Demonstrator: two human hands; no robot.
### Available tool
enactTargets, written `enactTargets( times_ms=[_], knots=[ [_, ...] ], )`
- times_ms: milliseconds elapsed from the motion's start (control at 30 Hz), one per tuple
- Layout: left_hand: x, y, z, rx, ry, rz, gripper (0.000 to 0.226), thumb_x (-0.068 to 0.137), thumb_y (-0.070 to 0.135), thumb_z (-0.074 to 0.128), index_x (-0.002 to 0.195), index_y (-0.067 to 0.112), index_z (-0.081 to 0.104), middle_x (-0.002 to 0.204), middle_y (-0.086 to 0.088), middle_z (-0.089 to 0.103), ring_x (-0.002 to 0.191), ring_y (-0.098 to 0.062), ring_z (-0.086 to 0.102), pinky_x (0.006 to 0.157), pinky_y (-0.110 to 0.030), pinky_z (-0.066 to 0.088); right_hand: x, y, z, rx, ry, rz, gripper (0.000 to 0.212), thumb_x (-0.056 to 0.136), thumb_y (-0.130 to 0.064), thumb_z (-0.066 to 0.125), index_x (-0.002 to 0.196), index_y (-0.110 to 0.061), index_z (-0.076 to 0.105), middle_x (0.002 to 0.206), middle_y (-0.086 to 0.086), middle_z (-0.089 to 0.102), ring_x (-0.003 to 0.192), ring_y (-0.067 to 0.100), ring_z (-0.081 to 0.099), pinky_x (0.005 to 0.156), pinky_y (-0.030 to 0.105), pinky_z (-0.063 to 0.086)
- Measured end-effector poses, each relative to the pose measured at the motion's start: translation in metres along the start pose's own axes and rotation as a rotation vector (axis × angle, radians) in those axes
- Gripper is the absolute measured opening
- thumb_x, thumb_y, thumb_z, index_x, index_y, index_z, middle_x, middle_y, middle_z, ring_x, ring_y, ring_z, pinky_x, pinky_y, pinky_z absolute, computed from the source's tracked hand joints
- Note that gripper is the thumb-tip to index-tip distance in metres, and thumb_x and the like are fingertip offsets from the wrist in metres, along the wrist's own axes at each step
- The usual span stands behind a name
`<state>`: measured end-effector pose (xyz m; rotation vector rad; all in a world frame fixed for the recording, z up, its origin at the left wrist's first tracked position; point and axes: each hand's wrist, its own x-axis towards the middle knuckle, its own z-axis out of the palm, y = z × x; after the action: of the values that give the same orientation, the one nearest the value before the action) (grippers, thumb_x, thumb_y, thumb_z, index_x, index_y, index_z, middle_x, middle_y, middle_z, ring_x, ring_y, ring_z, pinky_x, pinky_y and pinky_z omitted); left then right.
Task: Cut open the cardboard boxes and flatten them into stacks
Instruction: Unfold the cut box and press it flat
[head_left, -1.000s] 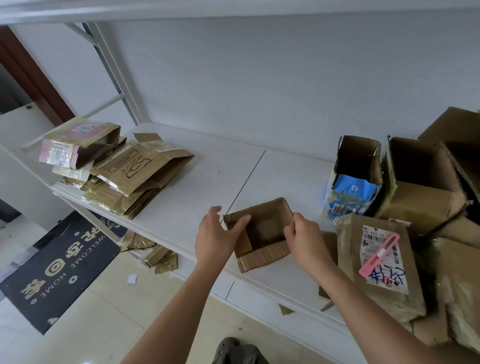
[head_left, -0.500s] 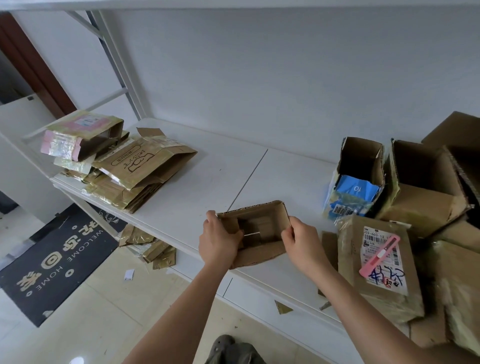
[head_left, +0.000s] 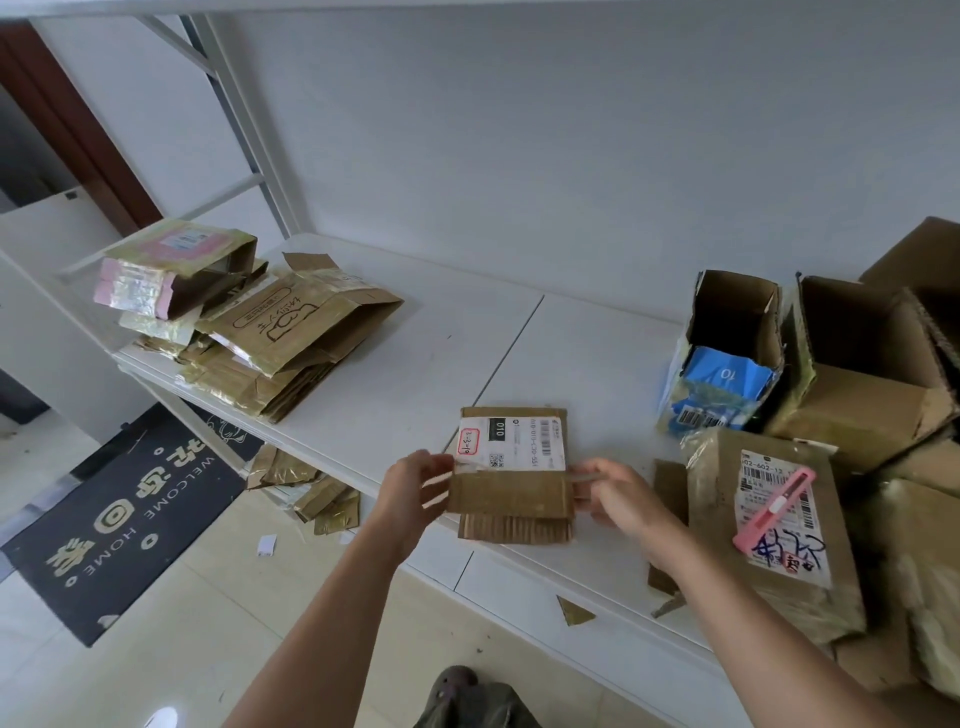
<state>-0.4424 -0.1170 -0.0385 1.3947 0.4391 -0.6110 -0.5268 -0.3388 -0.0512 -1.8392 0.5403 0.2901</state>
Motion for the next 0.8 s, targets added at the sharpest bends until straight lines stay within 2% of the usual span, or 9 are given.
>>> enactTargets(
  times_ms=[100, 167, 300, 400, 500, 567, 633, 733, 800],
  knots=[
    [0.005, 0.001, 0.005, 0.290, -0.022, 0.032, 0.052, 0.094, 0.036, 0.063, 0.137, 0.010, 0.049, 0.123, -0.008, 0.063, 0.100, -0.018, 0.063, 0.080, -0.029, 0.052, 0.000, -0.006, 0.006, 0.087, 0.011, 0.010, 0.042, 0.107, -0.039, 0.031, 0.148, -0.030, 0.034, 0.131, -0.008, 0.050, 0.116, 0.018, 0.054, 0.090, 0.035, 0.050],
    [0.003, 0.002, 0.009, 0.467, -0.071, 0.120, 0.076, 0.089, 0.025, 0.072, 0.152, 0.016, 0.030, 0.138, -0.003, 0.054, 0.109, -0.017, 0.058, 0.083, -0.027, 0.052, -0.001, -0.013, 0.010, 0.053, -0.041, -0.056, 0.048, 0.105, -0.048, 0.027, 0.150, -0.032, 0.029, 0.133, -0.010, 0.050, 0.120, 0.014, 0.050, 0.096, 0.033, 0.047],
    [-0.004, 0.009, 0.015, 0.510, -0.078, 0.352, 0.079, 0.088, -0.007, 0.062, 0.150, 0.031, 0.032, 0.137, 0.005, 0.050, 0.099, -0.011, 0.060, 0.070, -0.028, 0.058, 0.001, -0.027, 0.004, 0.054, -0.018, -0.138, 0.043, 0.101, -0.053, 0.032, 0.138, -0.032, 0.036, 0.117, -0.014, 0.058, 0.107, 0.007, 0.057, 0.084, 0.027, 0.045],
    [-0.009, 0.018, 0.015, 0.330, -0.100, 0.430, 0.059, 0.092, -0.007, 0.053, 0.138, 0.029, 0.046, 0.126, 0.006, 0.055, 0.108, -0.014, 0.060, 0.066, -0.022, 0.058, 0.005, -0.032, -0.006, 0.198, 0.076, -0.165, 0.041, 0.099, -0.057, 0.034, 0.122, -0.025, 0.046, 0.118, -0.011, 0.057, 0.114, 0.009, 0.052, 0.096, 0.032, 0.041],
    [-0.009, 0.019, 0.016, 0.181, -0.068, 0.382, 0.025, 0.096, 0.002, 0.043, 0.111, 0.014, 0.059, 0.114, -0.004, 0.064, 0.116, -0.023, 0.059, 0.092, -0.033, 0.052, 0.009, -0.031, -0.010, 0.339, 0.196, -0.159, 0.050, 0.096, -0.060, 0.037, 0.118, -0.018, 0.051, 0.122, 0.000, 0.061, 0.119, 0.018, 0.056, 0.106, 0.044, 0.043],
    [-0.009, 0.017, 0.018, 0.167, -0.048, 0.337, 0.016, 0.100, 0.020, 0.049, 0.112, 0.013, 0.056, 0.111, -0.007, 0.064, 0.111, -0.025, 0.061, 0.097, -0.039, 0.050, 0.009, -0.028, -0.008, 0.271, 0.218, -0.155, 0.054, 0.090, -0.067, 0.041, 0.116, -0.021, 0.052, 0.114, 0.004, 0.064, 0.111, 0.020, 0.061, 0.101, 0.045, 0.048],
    [-0.008, 0.016, 0.022, 0.333, -0.011, 0.400, 0.029, 0.096, 0.037, 0.058, 0.121, 0.023, 0.054, 0.109, -0.004, 0.061, 0.100, -0.020, 0.065, 0.087, -0.036, 0.055, 0.007, -0.025, -0.005, 0.205, 0.233, -0.178, 0.045, 0.089, -0.061, 0.051, 0.114, -0.025, 0.053, 0.111, 0.000, 0.063, 0.104, 0.015, 0.063, 0.095, 0.041, 0.052],
    [-0.007, 0.015, 0.027, 0.488, 0.047, 0.509, 0.029, 0.092, 0.032, 0.066, 0.118, 0.030, 0.055, 0.106, -0.001, 0.058, 0.088, -0.017, 0.066, 0.062, -0.024, 0.051, 0.006, -0.022, -0.004, 0.185, 0.254, -0.240, 0.020, 0.095, -0.028, 0.062, 0.114, -0.026, 0.056, 0.112, -0.007, 0.060, 0.101, 0.013, 0.065, 0.089, 0.034, 0.056],
    [-0.005, 0.015, 0.028, 0.459, 0.073, 0.530, 0.022, 0.091, 0.032, 0.066, 0.109, 0.030, 0.054, 0.109, 0.002, 0.058, 0.089, -0.020, 0.066, 0.064, -0.027, 0.053, 0.006, -0.021, -0.005, 0.210, 0.255, -0.252, 0.019, 0.096, -0.017, 0.061, 0.112, -0.027, 0.058, 0.111, -0.012, 0.060, 0.101, 0.009, 0.065, 0.093, 0.035, 0.054]
  ],
)
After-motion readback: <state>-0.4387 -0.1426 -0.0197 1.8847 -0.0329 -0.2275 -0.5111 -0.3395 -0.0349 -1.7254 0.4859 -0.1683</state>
